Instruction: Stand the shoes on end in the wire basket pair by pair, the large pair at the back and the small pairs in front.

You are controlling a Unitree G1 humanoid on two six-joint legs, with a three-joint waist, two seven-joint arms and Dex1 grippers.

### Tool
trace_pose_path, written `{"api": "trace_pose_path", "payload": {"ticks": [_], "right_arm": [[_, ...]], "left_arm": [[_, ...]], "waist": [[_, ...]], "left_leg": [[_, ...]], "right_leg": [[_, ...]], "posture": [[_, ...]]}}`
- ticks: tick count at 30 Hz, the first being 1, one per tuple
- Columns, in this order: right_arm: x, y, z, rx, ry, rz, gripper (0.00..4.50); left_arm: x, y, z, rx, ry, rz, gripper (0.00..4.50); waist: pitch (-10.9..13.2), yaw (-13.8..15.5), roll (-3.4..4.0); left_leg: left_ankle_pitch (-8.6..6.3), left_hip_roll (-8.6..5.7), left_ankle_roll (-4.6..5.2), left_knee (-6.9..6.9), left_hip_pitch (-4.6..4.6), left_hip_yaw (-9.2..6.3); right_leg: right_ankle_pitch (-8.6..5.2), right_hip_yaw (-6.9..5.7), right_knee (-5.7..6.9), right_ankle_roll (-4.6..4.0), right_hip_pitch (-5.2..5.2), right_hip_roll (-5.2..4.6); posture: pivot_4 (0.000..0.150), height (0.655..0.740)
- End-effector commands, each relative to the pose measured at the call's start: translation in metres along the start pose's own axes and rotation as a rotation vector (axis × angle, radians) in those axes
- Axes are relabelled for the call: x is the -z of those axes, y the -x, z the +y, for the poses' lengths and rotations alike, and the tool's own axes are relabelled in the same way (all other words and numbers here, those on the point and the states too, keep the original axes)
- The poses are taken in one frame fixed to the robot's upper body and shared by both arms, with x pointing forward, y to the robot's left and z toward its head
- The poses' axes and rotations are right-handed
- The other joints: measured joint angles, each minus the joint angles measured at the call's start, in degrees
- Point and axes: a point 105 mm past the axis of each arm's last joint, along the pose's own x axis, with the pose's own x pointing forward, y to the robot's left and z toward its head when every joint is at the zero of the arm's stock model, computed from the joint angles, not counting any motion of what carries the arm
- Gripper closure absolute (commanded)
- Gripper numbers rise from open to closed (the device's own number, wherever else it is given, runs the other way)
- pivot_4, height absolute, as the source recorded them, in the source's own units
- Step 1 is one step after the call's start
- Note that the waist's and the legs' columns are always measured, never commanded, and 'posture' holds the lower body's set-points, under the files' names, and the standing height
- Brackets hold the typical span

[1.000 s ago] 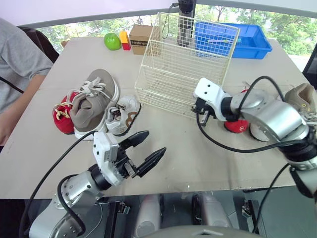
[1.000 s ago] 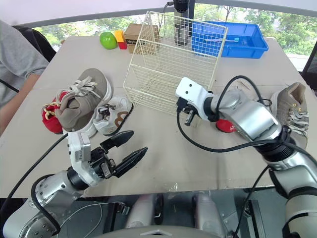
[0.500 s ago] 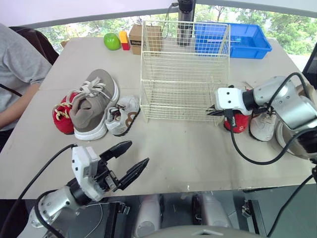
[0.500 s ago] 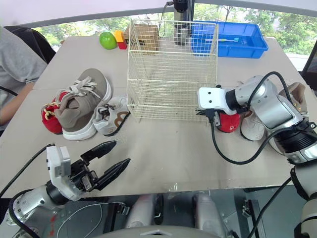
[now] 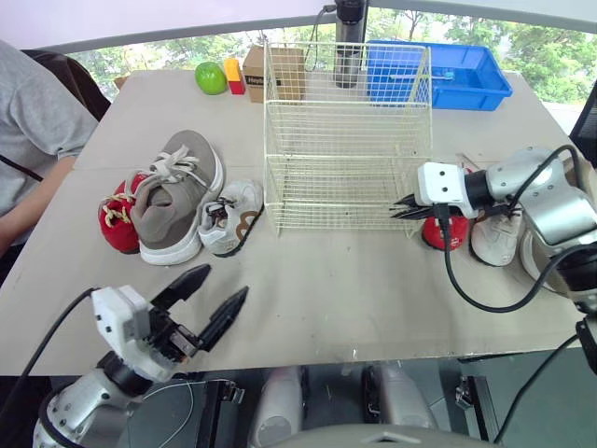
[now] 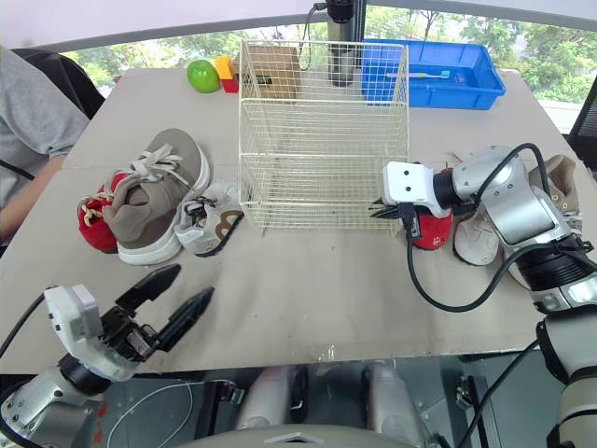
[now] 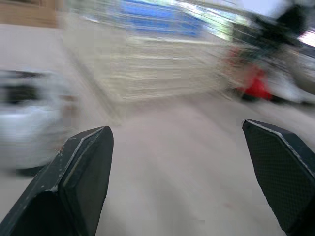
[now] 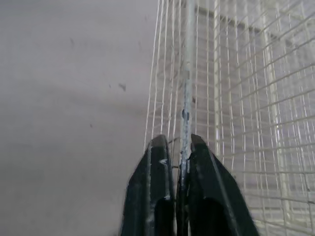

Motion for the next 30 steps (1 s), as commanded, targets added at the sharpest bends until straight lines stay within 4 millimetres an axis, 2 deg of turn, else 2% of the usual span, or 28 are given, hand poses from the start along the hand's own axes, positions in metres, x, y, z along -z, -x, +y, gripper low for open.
{"api": "trace_pose_path", "payload": {"ticks": [1, 2, 3, 6, 8, 12, 14, 17, 20, 24, 26, 29, 30], "right_arm": [[-0.034, 0.017, 0.000, 0.052, 0.008, -0.185, 2.43], [-0.039, 0.017, 0.004, 0.045, 0.008, -0.214, 2.17], [-0.048, 0.019, 0.008, 0.054, -0.013, -0.280, 1.58], [-0.075, 0.019, 0.035, 0.036, -0.093, -0.488, 0.23], [-0.083, 0.015, 0.043, 0.062, -0.123, -0.543, 0.23], [-0.091, 0.000, 0.059, 0.089, -0.170, -0.577, 0.23], [-0.096, -0.003, 0.066, 0.093, -0.186, -0.598, 0.23], [-0.096, -0.004, 0.071, 0.112, -0.203, -0.597, 0.23], [-0.095, -0.006, 0.074, 0.131, -0.204, -0.585, 0.23], [-0.095, -0.007, 0.074, 0.156, -0.199, -0.576, 0.23], [-0.096, -0.006, 0.074, 0.166, -0.197, -0.570, 0.23], [-0.096, -0.005, 0.075, 0.177, -0.194, -0.559, 0.19], [-0.096, -0.004, 0.075, 0.182, -0.196, -0.555, 0.19]], "left_arm": [[-0.010, 0.011, 0.029, -0.214, -0.064, -0.019, 0.00], [-0.010, 0.013, 0.036, -0.254, -0.079, -0.012, 0.00], [-0.014, 0.015, 0.040, -0.276, -0.079, -0.024, 0.00], [-0.018, 0.010, 0.044, -0.322, -0.103, -0.009, 0.00], [-0.019, 0.006, 0.047, -0.336, -0.113, -0.001, 0.00], [-0.024, -0.001, 0.068, -0.427, -0.137, 0.017, 0.00], [-0.028, -0.008, 0.068, -0.411, -0.142, 0.011, 0.00], [-0.035, -0.016, 0.079, -0.468, -0.184, 0.014, 0.00], [-0.041, -0.033, 0.093, -0.512, -0.217, 0.046, 0.00], [-0.021, -0.050, 0.116, -0.575, -0.224, 0.181, 0.00], [-0.009, -0.061, 0.117, -0.534, -0.211, 0.219, 0.00], [0.005, -0.067, 0.117, -0.504, -0.191, 0.259, 1.34], [0.006, -0.070, 0.115, -0.491, -0.184, 0.248, 1.42]], "waist": [[0.0, 0.0, -0.01], [0.0, 0.1, -0.01], [0.0, 0.1, -0.01], [0.0, 0.2, -0.03], [0.0, 0.2, -0.03], [0.0, 0.2, -0.06], [0.0, 0.2, -0.07], [0.0, 0.2, -0.08], [-0.1, 0.6, -0.11], [-0.1, 0.6, -0.10], [-0.1, 0.6, -0.11], [-0.1, 0.7, -0.05], [-0.1, 0.8, -0.03]], "left_leg": [[0.00, 0.00, 0.00, -0.01, -0.01, -0.02], [0.00, 0.01, 0.00, -0.01, 0.00, -0.03], [0.00, 0.00, 0.00, -0.01, 0.00, -0.03], [0.00, 0.04, 0.00, 0.01, 0.02, -0.10], [0.00, 0.06, 0.00, 0.00, 0.03, -0.13], [0.00, 0.04, -0.01, 0.06, 0.06, -0.10], [0.00, 0.04, -0.01, 0.06, 0.07, -0.12], [0.01, 0.03, -0.01, 0.06, 0.06, -0.10], [0.01, -0.01, -0.01, 0.06, 0.06, -0.12], [0.02, -0.03, -0.02, 0.07, 0.13, -0.11], [0.01, -0.03, -0.02, 0.06, 0.13, -0.10], [0.02, -0.03, -0.03, 0.04, 0.14, -0.04], [0.02, -0.03, -0.03, 0.04, 0.16, -0.03]], "right_leg": [[0.00, -0.01, 0.00, 0.00, 0.00, 0.02], [0.00, -0.02, 0.01, 0.00, 0.00, 0.03], [0.00, -0.05, 0.01, 0.00, 0.02, 0.05], [0.00, -0.10, 0.05, 0.00, 0.06, 0.06], [0.00, -0.08, 0.05, 0.00, 0.07, 0.05], [0.01, -0.05, 0.12, 0.00, 0.07, 0.03], [0.01, -0.07, 0.14, 0.00, 0.07, 0.04], [0.01, -0.06, 0.14, 0.00, 0.07, 0.02], [0.01, -0.10, 0.15, 0.00, 0.08, 0.05], [0.01, -0.08, 0.18, 0.00, 0.12, 0.09], [0.02, -0.08, 0.18, 0.01, 0.12, 0.10], [0.02, -0.09, 0.20, 0.01, 0.13, 0.09], [0.02, -0.09, 0.21, 0.00, 0.13, 0.09]], "posture": [[0.150, 0.7400], [0.150, 0.7400], [0.150, 0.7400], [0.150, 0.7400], [0.150, 0.7400], [0.150, 0.7400], [0.150, 0.7400], [0.150, 0.7400], [0.150, 0.7400], [0.150, 0.7400], [0.150, 0.7400], [0.150, 0.7400], [0.150, 0.7400]]}}
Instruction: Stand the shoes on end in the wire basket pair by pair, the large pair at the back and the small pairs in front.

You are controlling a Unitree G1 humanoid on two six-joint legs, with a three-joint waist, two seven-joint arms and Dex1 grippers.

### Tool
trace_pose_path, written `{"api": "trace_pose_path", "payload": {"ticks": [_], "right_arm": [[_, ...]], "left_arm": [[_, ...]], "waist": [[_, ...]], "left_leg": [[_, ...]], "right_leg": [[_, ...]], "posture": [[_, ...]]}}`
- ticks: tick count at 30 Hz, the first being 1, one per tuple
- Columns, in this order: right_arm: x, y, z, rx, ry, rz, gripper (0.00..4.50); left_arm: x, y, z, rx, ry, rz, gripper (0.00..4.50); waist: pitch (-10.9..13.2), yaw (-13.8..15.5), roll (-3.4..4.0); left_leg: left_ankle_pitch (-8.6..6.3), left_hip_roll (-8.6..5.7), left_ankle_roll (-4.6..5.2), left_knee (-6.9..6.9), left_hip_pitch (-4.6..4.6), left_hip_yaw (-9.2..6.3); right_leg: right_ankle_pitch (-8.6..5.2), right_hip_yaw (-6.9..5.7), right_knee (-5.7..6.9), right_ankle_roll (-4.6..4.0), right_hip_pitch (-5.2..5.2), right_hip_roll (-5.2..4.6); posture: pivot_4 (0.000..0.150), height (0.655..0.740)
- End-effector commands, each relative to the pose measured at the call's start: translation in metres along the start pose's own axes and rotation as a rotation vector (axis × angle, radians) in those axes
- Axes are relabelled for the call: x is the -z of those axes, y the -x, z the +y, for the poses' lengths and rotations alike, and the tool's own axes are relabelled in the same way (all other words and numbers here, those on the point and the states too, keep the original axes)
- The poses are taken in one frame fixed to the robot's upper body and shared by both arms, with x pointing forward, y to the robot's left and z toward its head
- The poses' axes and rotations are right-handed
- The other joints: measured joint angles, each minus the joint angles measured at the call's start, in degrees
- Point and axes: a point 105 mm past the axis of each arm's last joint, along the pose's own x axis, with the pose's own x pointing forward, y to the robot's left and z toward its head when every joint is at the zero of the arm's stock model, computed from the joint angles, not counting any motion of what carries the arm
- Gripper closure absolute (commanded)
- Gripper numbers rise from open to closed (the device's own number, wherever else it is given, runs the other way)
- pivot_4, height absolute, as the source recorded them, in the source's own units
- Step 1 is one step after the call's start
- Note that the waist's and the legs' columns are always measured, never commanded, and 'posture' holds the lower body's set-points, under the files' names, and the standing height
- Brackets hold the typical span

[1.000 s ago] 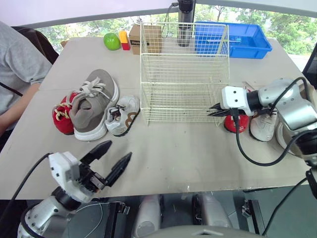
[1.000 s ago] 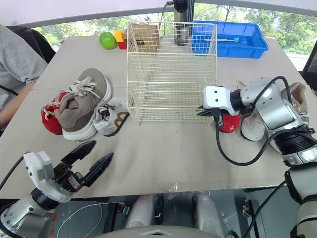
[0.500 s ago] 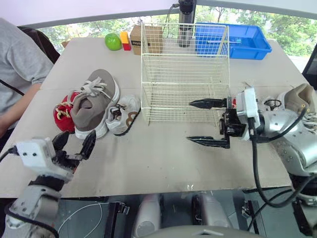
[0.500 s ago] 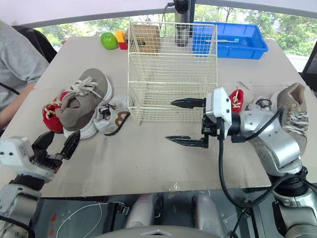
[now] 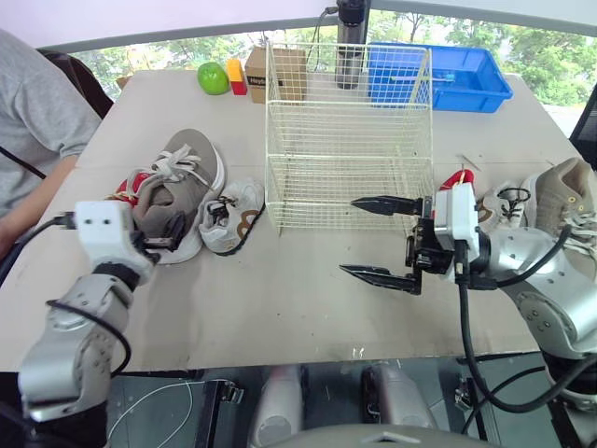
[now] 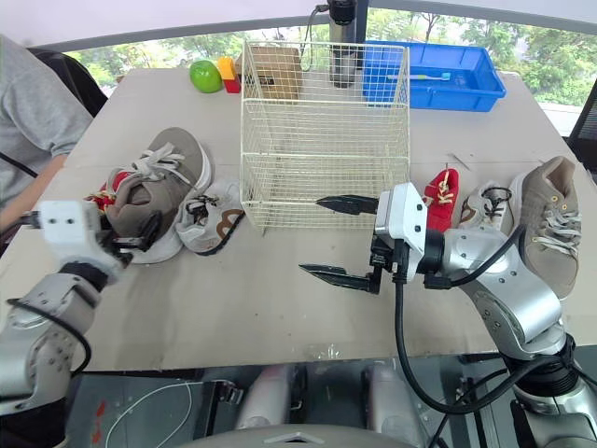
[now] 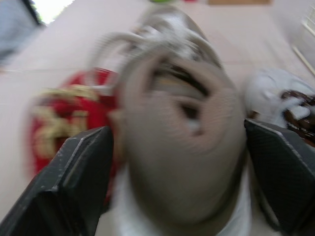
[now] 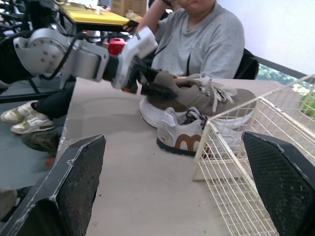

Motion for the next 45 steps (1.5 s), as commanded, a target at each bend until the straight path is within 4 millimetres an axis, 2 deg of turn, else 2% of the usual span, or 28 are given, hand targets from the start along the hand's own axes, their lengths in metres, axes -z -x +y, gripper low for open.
{"api": "trace_pose_path", "payload": {"ticks": [1, 5, 7, 9, 10, 11, 14, 16, 17, 19, 21, 24, 26, 29, 32, 35, 37, 40, 45], "right_arm": [[-0.010, 0.003, 0.003, 0.013, 0.044, -0.008, 0.19], [-0.007, 0.003, 0.000, 0.039, 0.039, 0.009, 0.19], [-0.006, 0.002, -0.006, 0.080, 0.046, 0.020, 0.19], [-0.007, 0.000, -0.014, 0.106, 0.074, 0.029, 0.19], [-0.011, -0.001, -0.016, 0.108, 0.083, 0.017, 0.19], [-0.016, -0.001, -0.019, 0.106, 0.084, 0.004, 0.19], [-0.026, -0.002, -0.026, 0.109, 0.088, -0.022, 0.19], [-0.055, -0.005, -0.046, 0.133, 0.153, -0.084, 0.19], [-0.074, -0.006, -0.057, 0.141, 0.193, -0.113, 0.19], [-0.104, -0.009, -0.073, 0.097, 0.248, -0.081, 0.19], [-0.125, -0.010, -0.085, 0.060, 0.306, -0.023, 0.19], [-0.160, -0.010, -0.109, 0.075, 0.374, 0.042, 0.19], [-0.175, -0.011, -0.122, 0.090, 0.439, 0.105, 0.19], [-0.178, -0.011, -0.140, 0.096, 0.522, 0.231, 0.19], [-0.178, -0.010, -0.154, 0.106, 0.588, 0.327, 0.19], [-0.170, -0.008, -0.161, 0.087, 0.601, 0.419, 0.19], [-0.155, -0.005, -0.168, 0.066, 0.607, 0.520, 0.19], [-0.134, -0.001, -0.177, 0.037, 0.590, 0.619, 1.02], [-0.115, 0.007, -0.178, -0.014, 0.580, 0.705, 3.29]], "left_arm": [[0.020, -0.004, -0.008, 0.032, 0.007, 0.060, 2.01], [0.018, -0.003, -0.013, 0.031, 0.012, 0.020, 3.30], [-0.003, 0.000, -0.015, 0.023, 0.055, -0.111, 3.73], [-0.058, 0.015, -0.006, -0.046, 0.199, -0.417, 3.76], [-0.079, 0.024, 0.001, -0.090, 0.266, -0.533, 3.76], [-0.093, 0.031, 0.005, -0.115, 0.326, -0.616, 3.76], [-0.110, 0.038, 0.005, -0.127, 0.367, -0.694, 3.76], [-0.142, 0.039, -0.010, -0.037, 0.356, -0.793, 3.76], [-0.158, 0.037, -0.026, 0.057, 0.282, -0.826, 3.76], [-0.180, 0.039, -0.071, 0.287, -0.013, -0.884, 3.76], [-0.187, 0.039, -0.094, 0.411, -0.188, -0.929, 3.76], [-0.193, 0.036, -0.113, 0.524, -0.388, -1.003, 3.76], [-0.196, 0.035, -0.124, 0.598, -0.499, -1.055, 3.76], [-0.196, 0.033, -0.136, 0.682, -0.656, -1.130, 3.76], [-0.195, 0.028, -0.142, 0.718, -0.737, -1.165, 3.76], [-0.196, 0.032, -0.150, 0.765, -0.797, -1.223, 3.76], [-0.198, 0.036, -0.156, 0.783, -0.857, -1.273, 3.76], [-0.200, 0.043, -0.161, 0.788, -0.965, -1.348, 3.76], [-0.206, 0.044, -0.157, 0.726, -1.049, -1.413, 3.76]], "waist": [[0.0, 0.3, 0.04], [0.0, 0.7, 0.05], [0.0, 0.7, 0.06], [0.0, 0.7, 0.04], [0.0, 0.7, -0.04], [0.2, 0.7, -0.46], [0.1, 0.5, -0.90], [0.1, 0.3, -0.82], [0.2, 0.4, -0.72], [0.4, 0.5, -0.59], [0.5, 1.3, -0.35], [0.4, 0.7, -0.16], [0.5, 0.2, -0.07], [0.5, -0.7, -0.07], [0.5, -1.0, -0.06], [0.5, -1.1, 0.03], [0.6, -1.0, 0.03], [0.6, -0.9, 0.06], [0.6, -0.8, 0.15]], "left_leg": [[0.00, 0.01, 0.00, 0.00, 0.03, 0.00], [0.00, 0.06, 0.00, 0.00, 0.25, -0.02], [-0.01, 0.07, 0.00, -0.01, 0.27, -0.04], [0.00, 0.05, 0.00, 0.00, 0.23, -0.02], [0.00, 0.06, 0.01, 0.00, 0.17, -0.05], [0.00, 0.05, 0.01, 0.05, 0.03, -0.07], [0.02, 0.07, 0.00, 0.17, -0.24, -0.42], [0.01, 0.05, 0.00, 0.13, -0.19, -0.40], [0.01, 0.00, 0.00, 0.08, -0.11, -0.30], [0.05, -0.08, -0.03, 0.14, -0.24, -0.29], [0.11, -0.09, -0.12, 0.14, -0.24, -0.18], [0.03, -0.07, -0.06, 0.01, -0.14, -0.02], [0.02, -0.10, -0.01, -0.07, -0.29, 0.29], [0.02, 0.02, -0.01, -0.17, -0.29, 0.46], [0.02, 0.09, -0.02, -0.30, -0.39, 0.56], [0.03, 0.09, -0.02, -0.26, -0.73, 0.67], [0.03, 0.11, -0.03, -0.16, -1.05, 0.65], [0.04, 0.10, -0.04, 0.00, -1.42, 0.70], [0.06, 0.09, -0.06, 0.04, -1.45, 0.79]], "right_leg": [[0.00, -0.01, 0.03, 0.00, 0.02, 0.00], [-0.01, -0.01, 0.02, -0.02, 0.25, -0.11], [-0.01, 0.03, 0.01, -0.01, 0.26, -0.21], [0.00, 0.04, -0.03, -0.01, 0.25, -0.28], [0.00, 0.02, -0.07, -0.01, 0.25, -0.29], [0.01, -0.02, -0.06, 0.00, 0.17, -0.35], [0.07, -0.27, -0.06, 0.00, 0.13, -0.20], [0.16, -0.26, -0.10, 0.15, 0.16, -0.19], [0.17, -0.20, -0.07, 0.19, 0.19, -0.18], [0.19, -0.23, -0.03, 0.19, 0.05, -0.06], [0.08, -0.39, -0.03, -0.05, 0.09, 0.02], [0.05, -0.34, -0.36, -0.09, 0.28, -0.06], [0.12, -0.08, -0.32, 0.03, -0.05, -0.10], [0.19, 0.01, -0.23, 0.19, -0.27, 0.04], [0.19, 0.09, -0.14, 0.21, -0.52, 0.11], [0.20, 0.22, 0.04, 0.23, -1.00, 0.13], [0.20, 0.21, 0.09, 0.24, -1.29, 0.14], [0.27, 0.22, 0.09, 0.33, -1.53, 0.13], [0.30, 0.31, 0.07, 0.39, -1.57, 0.12]], "posture": [[0.150, 0.7400], [0.150, 0.7400], [0.150, 0.7400], [0.150, 0.7400], [0.150, 0.7400], [0.150, 0.7400], [0.150, 0.7400], [0.150, 0.7400], [0.150, 0.7400], [0.150, 0.7400], [0.150, 0.7400], [0.150, 0.7400], [0.150, 0.7400], [0.150, 0.7400], [0.150, 0.7400], [0.150, 0.7400], [0.150, 0.7400], [0.150, 0.7400], [0.150, 0.7400]]}}
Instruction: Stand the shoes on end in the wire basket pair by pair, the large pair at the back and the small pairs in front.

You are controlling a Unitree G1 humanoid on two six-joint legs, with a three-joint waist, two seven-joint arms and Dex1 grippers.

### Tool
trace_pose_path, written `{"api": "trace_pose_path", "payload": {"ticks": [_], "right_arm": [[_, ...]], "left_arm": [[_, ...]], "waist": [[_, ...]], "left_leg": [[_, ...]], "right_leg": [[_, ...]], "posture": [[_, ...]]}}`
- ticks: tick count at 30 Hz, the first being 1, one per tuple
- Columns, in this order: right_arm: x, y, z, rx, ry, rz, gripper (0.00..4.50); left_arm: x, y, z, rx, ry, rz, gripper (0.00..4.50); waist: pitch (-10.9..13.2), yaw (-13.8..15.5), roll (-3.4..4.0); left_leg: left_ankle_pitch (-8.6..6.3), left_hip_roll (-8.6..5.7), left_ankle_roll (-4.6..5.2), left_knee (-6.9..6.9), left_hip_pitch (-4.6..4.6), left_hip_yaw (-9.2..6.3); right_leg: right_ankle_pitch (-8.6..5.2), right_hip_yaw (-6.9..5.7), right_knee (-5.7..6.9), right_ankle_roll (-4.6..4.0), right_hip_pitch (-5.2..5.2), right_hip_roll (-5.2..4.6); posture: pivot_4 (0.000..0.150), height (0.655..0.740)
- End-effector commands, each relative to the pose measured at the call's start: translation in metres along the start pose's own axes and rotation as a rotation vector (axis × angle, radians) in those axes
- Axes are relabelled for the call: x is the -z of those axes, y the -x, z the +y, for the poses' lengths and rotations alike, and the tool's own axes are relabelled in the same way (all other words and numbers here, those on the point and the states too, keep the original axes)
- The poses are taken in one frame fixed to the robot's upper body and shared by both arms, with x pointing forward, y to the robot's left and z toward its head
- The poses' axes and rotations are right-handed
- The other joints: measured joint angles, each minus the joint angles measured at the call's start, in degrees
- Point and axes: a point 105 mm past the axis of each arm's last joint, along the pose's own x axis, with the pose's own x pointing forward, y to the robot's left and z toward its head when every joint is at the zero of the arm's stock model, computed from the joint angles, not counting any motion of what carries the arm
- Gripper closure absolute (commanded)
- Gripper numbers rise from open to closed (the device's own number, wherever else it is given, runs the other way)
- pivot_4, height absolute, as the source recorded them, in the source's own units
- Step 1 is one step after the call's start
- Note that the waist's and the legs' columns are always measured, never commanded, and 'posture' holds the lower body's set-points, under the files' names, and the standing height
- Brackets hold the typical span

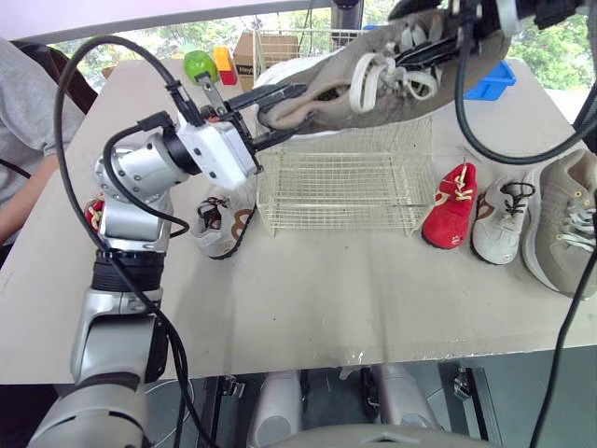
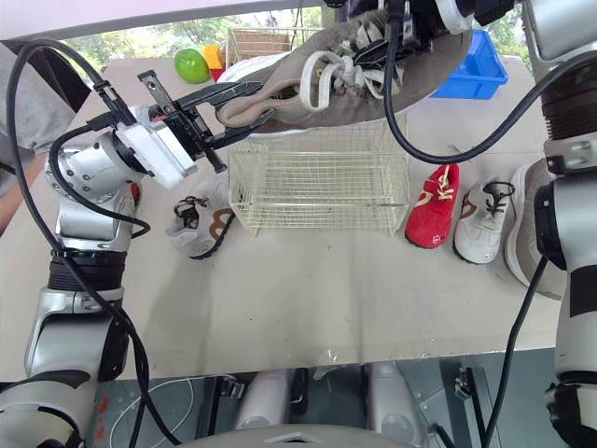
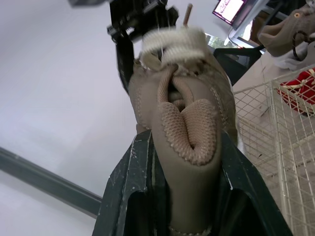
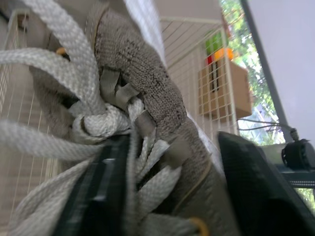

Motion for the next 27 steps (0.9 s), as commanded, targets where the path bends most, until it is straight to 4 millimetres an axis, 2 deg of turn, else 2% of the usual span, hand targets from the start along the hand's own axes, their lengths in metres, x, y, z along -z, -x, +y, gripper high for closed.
{"api": "trace_pose_path", "payload": {"ticks": [1, 3, 4, 5, 6, 7, 8, 9, 11, 12, 15, 17, 20, 24, 27], "right_arm": [[0.010, 0.003, 0.003, -0.016, 0.037, 0.055, 3.76], [0.010, 0.003, 0.002, 0.003, 0.047, 0.040, 4.46], [0.009, 0.004, 0.000, 0.026, 0.035, 0.027, 4.46], [0.009, 0.005, -0.001, 0.042, 0.025, 0.016, 4.50], [0.008, 0.006, -0.002, 0.063, 0.011, -0.003, 4.50], [0.007, 0.009, -0.004, 0.092, -0.025, -0.032, 4.50], [0.006, 0.013, -0.006, 0.133, -0.092, -0.076, 4.50], [0.004, 0.016, -0.007, 0.170, -0.156, -0.119, 4.50], [0.001, 0.024, -0.009, 0.244, -0.299, -0.213, 4.50], [-0.001, 0.028, -0.008, 0.281, -0.350, -0.261, 4.50], [-0.007, 0.031, -0.005, 0.381, -0.522, -0.373, 4.50], [-0.013, 0.026, 0.002, 0.447, -0.536, -0.420, 4.50], [-0.020, 0.021, 0.009, 0.508, -0.599, -0.468, 4.50], [-0.028, 0.014, 0.025, 0.546, -0.559, -0.470, 4.50], [-0.027, 0.008, 0.035, 0.526, -0.586, -0.474, 4.50]], "left_arm": [[-0.029, -0.002, 0.029, -0.075, -0.212, -0.119, 3.76], [-0.028, 0.000, 0.032, -0.069, -0.224, -0.113, 3.76], [-0.027, 0.001, 0.034, -0.073, -0.188, -0.113, 3.76], [-0.026, 0.003, 0.037, -0.091, -0.120, -0.116, 3.30], [-0.024, 0.005, 0.049, -0.181, 0.009, -0.118, 2.81], [-0.016, 0.008, 0.060, -0.277, 0.235, -0.116, 2.53], [-0.006, 0.016, 0.067, -0.396, 0.613, -0.145, 1.99], [-0.003, 0.020, 0.065, -0.448, 0.922, -0.177, 1.54], [-0.002, 0.026, 0.048, -0.469, 1.335, -0.155, 0.68], [-0.006, 0.028, 0.034, -0.436, 1.430, -0.113, 0.68], [-0.017, 0.020, -0.004, -0.405, 1.597, -0.019, 0.68], [-0.017, 0.006, -0.017, -0.464, 1.688, -0.003, 0.68], [-0.016, -0.011, -0.021, -0.522, 1.744, -0.022, 0.68], [0.006, -0.026, -0.017, -0.661, 1.768, 0.031, 0.68], [0.016, -0.037, -0.015, -0.637, 1.734, 0.059, 0.68]], "waist": [[0.0, 0.0, 0.03], [0.0, 0.0, 0.04], [0.0, 0.0, 0.04], [0.0, 0.0, 0.04], [0.0, -0.1, 0.05], [0.0, 0.0, 0.05], [0.0, 0.0, 0.05], [0.0, -0.1, 0.05], [0.0, -0.5, 0.06], [0.1, -0.5, 0.09], [0.1, -0.2, 0.15], [0.1, 0.2, 0.14], [0.1, 0.5, 0.11], [0.1, 1.3, 0.11], [0.1, 1.5, 0.10]], "left_leg": [[0.04, 0.00, -0.07, 0.00, 0.00, 0.00], [0.11, 0.00, -0.19, 0.00, 0.00, 0.00], [0.12, 0.00, -0.20, 0.00, 0.00, 0.00], [0.12, 0.00, -0.20, 0.00, 0.00, 0.00], [0.12, 0.01, -0.21, 0.00, 0.01, 0.02], [0.13, 0.01, -0.22, 0.00, 0.01, 0.01], [0.13, 0.03, -0.22, 0.02, 0.00, -0.02], [0.13, 0.04, -0.22, 0.04, -0.02, -0.06], [0.13, 0.27, -0.22, 0.02, 0.02, -0.33], [0.13, 0.35, -0.22, 0.00, 0.04, -0.36], [0.15, 0.35, -0.25, -0.03, 0.04, -0.39], [0.17, 0.33, -0.28, 0.06, 0.02, -0.41], [0.19, 0.02, -0.32, 0.16, 0.07, -0.37], [0.18, -0.09, -0.28, 0.72, 0.10, -0.38], [0.15, -0.10, -0.21, 0.86, 0.12, -0.47]], "right_leg": [[0.00, 0.00, 0.00, 0.00, -0.01, 0.00], [0.00, 0.00, 0.02, 0.00, -0.01, 0.01], [0.00, 0.00, 0.02, 0.00, -0.01, 0.01], [0.00, 0.00, 0.03, 0.01, -0.01, 0.00], [0.01, 0.01, 0.04, 0.01, -0.01, 0.00], [0.01, 0.02, 0.06, 0.01, -0.01, 0.00], [0.01, 0.01, 0.08, 0.01, -0.01, 0.01], [0.01, 0.01, 0.10, 0.02, -0.01, -0.01], [0.04, 0.08, 0.12, 0.09, -0.01, -0.07], [0.05, 0.10, 0.12, 0.11, 0.00, -0.08], [0.05, 0.04, 0.14, 0.11, -0.01, -0.08], [0.06, 0.01, 0.23, 0.11, 0.00, -0.08], [0.10, -0.04, 0.31, 0.17, 0.12, -0.08], [0.13, -0.03, 0.71, 0.19, 0.24, 0.01], [0.13, -0.09, 0.75, 0.19, 0.36, 0.01]], "posture": [[0.150, 0.7400], [0.150, 0.7400], [0.150, 0.7400], [0.150, 0.7400], [0.150, 0.7400], [0.150, 0.7400], [0.150, 0.7400], [0.150, 0.7400], [0.150, 0.7400], [0.150, 0.7400], [0.150, 0.7400], [0.150, 0.7400], [0.150, 0.7400], [0.150, 0.7400], [0.150, 0.7400]]}}
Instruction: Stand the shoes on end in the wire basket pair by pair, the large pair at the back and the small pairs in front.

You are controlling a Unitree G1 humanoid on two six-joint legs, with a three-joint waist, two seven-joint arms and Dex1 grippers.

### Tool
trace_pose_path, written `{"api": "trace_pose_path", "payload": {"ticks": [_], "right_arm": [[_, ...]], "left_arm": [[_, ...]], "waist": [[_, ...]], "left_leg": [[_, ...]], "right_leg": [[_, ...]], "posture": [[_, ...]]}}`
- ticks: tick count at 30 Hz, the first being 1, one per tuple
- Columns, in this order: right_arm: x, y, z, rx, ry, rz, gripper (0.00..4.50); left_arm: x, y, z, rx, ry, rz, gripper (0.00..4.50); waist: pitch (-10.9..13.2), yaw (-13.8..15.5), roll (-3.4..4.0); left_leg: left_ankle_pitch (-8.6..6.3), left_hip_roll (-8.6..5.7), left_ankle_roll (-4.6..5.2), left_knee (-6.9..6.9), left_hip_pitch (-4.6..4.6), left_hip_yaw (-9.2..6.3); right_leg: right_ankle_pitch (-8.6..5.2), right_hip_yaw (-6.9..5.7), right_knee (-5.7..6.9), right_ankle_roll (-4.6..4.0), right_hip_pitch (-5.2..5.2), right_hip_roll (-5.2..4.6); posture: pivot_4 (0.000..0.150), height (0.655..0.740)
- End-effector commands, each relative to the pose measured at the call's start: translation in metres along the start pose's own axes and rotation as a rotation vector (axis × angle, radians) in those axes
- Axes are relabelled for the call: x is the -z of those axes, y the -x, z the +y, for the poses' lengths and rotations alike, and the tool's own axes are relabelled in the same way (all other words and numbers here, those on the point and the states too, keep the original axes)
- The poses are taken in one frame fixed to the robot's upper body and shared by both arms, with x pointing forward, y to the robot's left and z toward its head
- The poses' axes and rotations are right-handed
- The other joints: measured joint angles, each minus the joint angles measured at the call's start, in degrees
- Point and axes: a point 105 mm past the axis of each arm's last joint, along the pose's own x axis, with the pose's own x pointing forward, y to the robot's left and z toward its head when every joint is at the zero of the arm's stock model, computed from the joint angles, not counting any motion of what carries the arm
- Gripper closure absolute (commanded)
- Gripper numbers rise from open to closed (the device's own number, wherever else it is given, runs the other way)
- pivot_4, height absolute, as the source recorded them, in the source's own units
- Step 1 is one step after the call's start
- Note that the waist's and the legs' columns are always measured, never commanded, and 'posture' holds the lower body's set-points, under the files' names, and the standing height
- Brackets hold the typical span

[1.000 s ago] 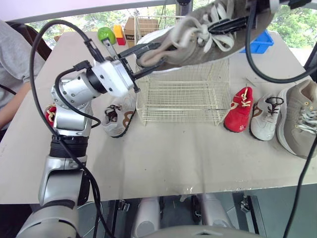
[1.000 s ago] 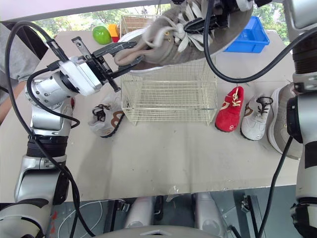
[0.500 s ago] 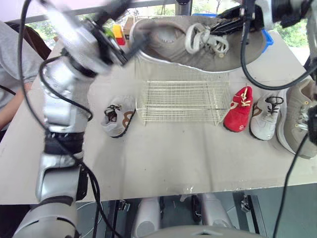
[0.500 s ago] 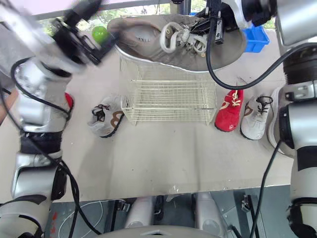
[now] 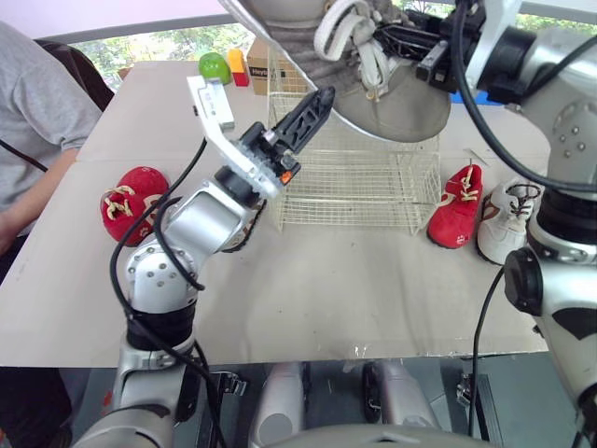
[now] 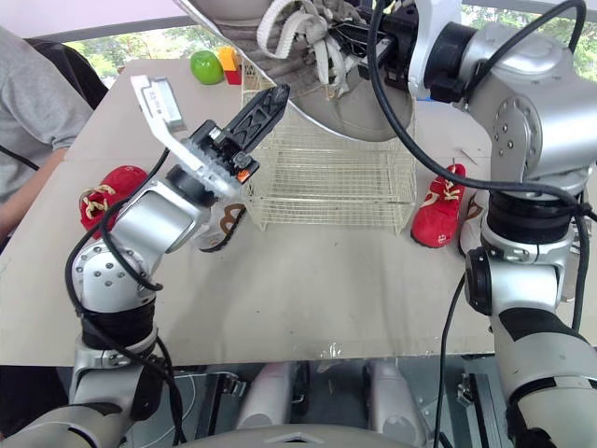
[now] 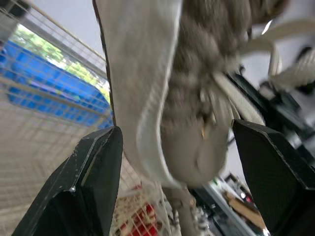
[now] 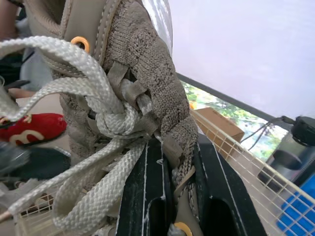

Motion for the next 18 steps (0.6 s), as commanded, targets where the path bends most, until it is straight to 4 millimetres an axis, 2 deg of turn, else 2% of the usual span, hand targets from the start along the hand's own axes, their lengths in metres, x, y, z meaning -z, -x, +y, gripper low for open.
{"api": "trace_pose_path", "payload": {"ticks": [1, 3, 7, 9, 13, 15, 18], "right_arm": [[-0.016, 0.011, 0.009, 0.001, -0.010, -0.086, 4.50], [-0.013, 0.013, 0.012, -0.006, -0.026, -0.081, 4.50], [-0.009, 0.016, 0.019, -0.031, -0.081, -0.075, 4.50], [-0.006, 0.020, 0.019, -0.029, -0.119, -0.073, 4.50], [-0.002, 0.023, 0.014, -0.020, -0.182, -0.087, 4.50], [-0.003, 0.026, 0.011, -0.004, -0.145, -0.107, 3.69], [-0.012, 0.034, 0.002, 0.089, -0.040, -0.173, 2.51]], "left_arm": [[-0.006, -0.015, 0.005, -0.025, -0.065, -0.005, 0.92], [-0.006, -0.019, 0.011, -0.043, -0.091, 0.005, 1.50], [-0.001, -0.025, 0.003, 0.028, -0.123, 0.044, 3.04], [-0.003, -0.026, 0.001, 0.061, -0.129, 0.045, 3.55], [-0.015, -0.026, 0.002, 0.073, -0.168, 0.046, 3.80], [-0.025, -0.026, 0.004, 0.074, -0.195, 0.048, 3.81], [-0.051, -0.028, 0.011, 0.036, -0.204, 0.047, 3.85]], "waist": [[0.0, -0.1, 0.00], [0.0, -0.1, 0.00], [0.0, -0.2, 0.00], [0.0, -0.2, 0.00], [0.0, -0.4, 0.00], [0.0, -0.4, 0.00], [0.0, -0.3, 0.00]], "left_leg": [[0.00, 0.00, 0.00, 0.03, 0.00, -0.01], [0.01, -0.01, -0.01, 0.03, 0.03, 0.00], [0.04, 0.01, -0.07, 0.02, 0.02, -0.04], [0.04, 0.01, -0.08, 0.01, 0.01, -0.08], [-0.01, 0.01, 0.02, 0.01, 0.02, -0.09], [-0.07, 0.01, 0.12, 0.01, 0.03, -0.10], [-0.09, 0.01, 0.15, 0.01, 0.02, -0.12]], "right_leg": [[0.00, -0.01, 0.00, 0.00, 0.01, 0.02], [0.00, 0.02, 0.00, 0.00, 0.04, 0.02], [0.00, 0.01, -0.02, 0.01, 0.02, 0.05], [-0.01, 0.00, -0.02, 0.01, 0.02, 0.06], [0.00, 0.00, -0.02, 0.00, 0.02, 0.06], [0.00, 0.00, -0.01, 0.00, 0.02, 0.07], [-0.01, -0.02, -0.02, 0.01, 0.03, 0.07]], "posture": [[0.150, 0.7400], [0.150, 0.7400], [0.150, 0.7400], [0.150, 0.7400], [0.150, 0.7400], [0.150, 0.7400], [0.150, 0.7400]]}}
